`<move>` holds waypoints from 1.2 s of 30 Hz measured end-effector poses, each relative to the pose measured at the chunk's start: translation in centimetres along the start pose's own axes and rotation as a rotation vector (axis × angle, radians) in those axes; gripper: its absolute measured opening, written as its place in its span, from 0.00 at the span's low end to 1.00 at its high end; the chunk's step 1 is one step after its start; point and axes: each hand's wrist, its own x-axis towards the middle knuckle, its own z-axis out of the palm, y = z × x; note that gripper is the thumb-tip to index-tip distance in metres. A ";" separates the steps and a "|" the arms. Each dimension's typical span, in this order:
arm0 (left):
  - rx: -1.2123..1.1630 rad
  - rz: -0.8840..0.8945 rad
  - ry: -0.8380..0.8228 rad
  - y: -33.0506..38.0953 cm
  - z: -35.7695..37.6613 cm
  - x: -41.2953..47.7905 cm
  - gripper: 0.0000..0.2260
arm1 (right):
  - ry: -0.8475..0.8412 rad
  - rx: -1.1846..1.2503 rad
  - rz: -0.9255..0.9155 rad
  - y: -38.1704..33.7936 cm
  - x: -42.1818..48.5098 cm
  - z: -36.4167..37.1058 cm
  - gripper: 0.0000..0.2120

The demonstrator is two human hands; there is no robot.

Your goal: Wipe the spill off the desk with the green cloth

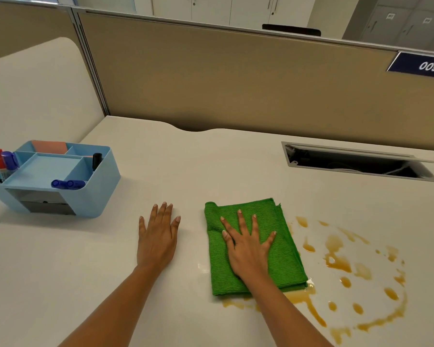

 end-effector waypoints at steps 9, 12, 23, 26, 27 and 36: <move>0.009 0.040 0.042 -0.2 0.1 -0.8 0.22 | -0.028 0.016 -0.154 -2.9 -2.3 0.9 0.20; -0.013 0.054 0.046 -0.3 0.2 -1.2 0.21 | -0.047 -0.011 -0.242 -3.0 -2.8 0.9 0.20; -0.203 0.013 0.087 -0.7 -0.1 -3.5 0.20 | -0.156 -0.065 -0.541 0.1 -6.1 -0.3 0.20; -0.194 -0.001 0.088 0.1 0.3 -4.6 0.20 | -0.188 -0.079 -0.618 1.9 -6.8 -1.0 0.20; -0.186 -0.004 0.087 0.4 0.4 -5.0 0.20 | -0.198 -0.085 -0.643 2.6 -7.0 -1.3 0.21; -0.107 -0.004 0.034 2.6 1.5 -7.2 0.21 | -0.253 -0.170 -0.757 8.9 -7.6 -3.5 0.20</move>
